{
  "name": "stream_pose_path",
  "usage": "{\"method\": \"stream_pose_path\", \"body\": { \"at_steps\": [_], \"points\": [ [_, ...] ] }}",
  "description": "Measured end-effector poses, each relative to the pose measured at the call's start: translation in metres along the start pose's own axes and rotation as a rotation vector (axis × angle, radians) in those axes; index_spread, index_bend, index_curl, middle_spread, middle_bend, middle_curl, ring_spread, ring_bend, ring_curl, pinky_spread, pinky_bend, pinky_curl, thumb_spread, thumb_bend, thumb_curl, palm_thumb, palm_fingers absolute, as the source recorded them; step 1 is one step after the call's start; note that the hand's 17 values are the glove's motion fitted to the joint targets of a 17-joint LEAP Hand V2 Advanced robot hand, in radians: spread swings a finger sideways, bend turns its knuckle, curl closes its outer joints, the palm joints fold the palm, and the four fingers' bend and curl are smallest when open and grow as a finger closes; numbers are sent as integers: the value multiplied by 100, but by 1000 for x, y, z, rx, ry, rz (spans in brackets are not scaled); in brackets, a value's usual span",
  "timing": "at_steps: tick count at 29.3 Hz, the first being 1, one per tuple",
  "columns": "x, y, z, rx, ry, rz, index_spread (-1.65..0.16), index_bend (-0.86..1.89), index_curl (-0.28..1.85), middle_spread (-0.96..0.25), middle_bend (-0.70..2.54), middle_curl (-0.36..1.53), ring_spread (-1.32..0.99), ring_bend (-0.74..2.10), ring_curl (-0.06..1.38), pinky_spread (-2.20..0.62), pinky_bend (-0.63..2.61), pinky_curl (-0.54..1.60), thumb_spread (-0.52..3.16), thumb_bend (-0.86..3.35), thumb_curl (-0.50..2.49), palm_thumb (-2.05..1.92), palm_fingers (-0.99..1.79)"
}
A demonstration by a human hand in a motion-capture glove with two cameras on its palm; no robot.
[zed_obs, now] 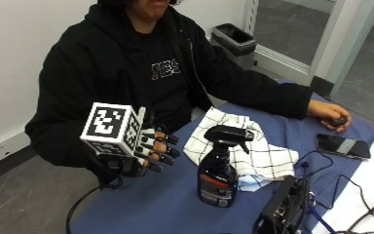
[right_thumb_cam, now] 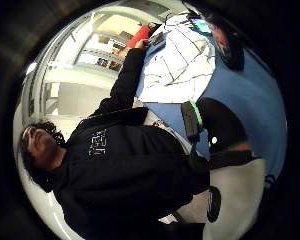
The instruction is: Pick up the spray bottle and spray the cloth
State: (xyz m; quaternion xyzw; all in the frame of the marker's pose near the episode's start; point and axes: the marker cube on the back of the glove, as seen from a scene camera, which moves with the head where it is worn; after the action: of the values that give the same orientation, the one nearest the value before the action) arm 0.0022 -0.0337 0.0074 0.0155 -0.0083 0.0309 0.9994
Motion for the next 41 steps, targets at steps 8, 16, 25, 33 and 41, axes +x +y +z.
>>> {"method": "stream_pose_path", "body": {
  "at_steps": [8,16,25,33,41],
  "points": [
    [27,-9,-32,38,-70,-2,-32,13,19,0,29,26,1,41,24,21,33,25,118,28,24,59,41],
    [49,-62,-55,143,-365,20,-31,13,21,0,29,29,0,44,26,21,33,27,120,24,26,61,49],
    [55,-118,-54,138,-851,12,-30,12,21,-1,35,33,-1,48,30,21,25,28,114,18,29,67,55],
    [49,-156,-47,100,-1031,-43,-27,21,28,-4,42,37,-6,47,31,18,14,24,106,18,35,81,85],
    [40,-174,-46,208,-1136,-4,-26,19,34,-7,38,39,-11,47,34,5,21,27,95,15,41,91,108]
  ]
}}
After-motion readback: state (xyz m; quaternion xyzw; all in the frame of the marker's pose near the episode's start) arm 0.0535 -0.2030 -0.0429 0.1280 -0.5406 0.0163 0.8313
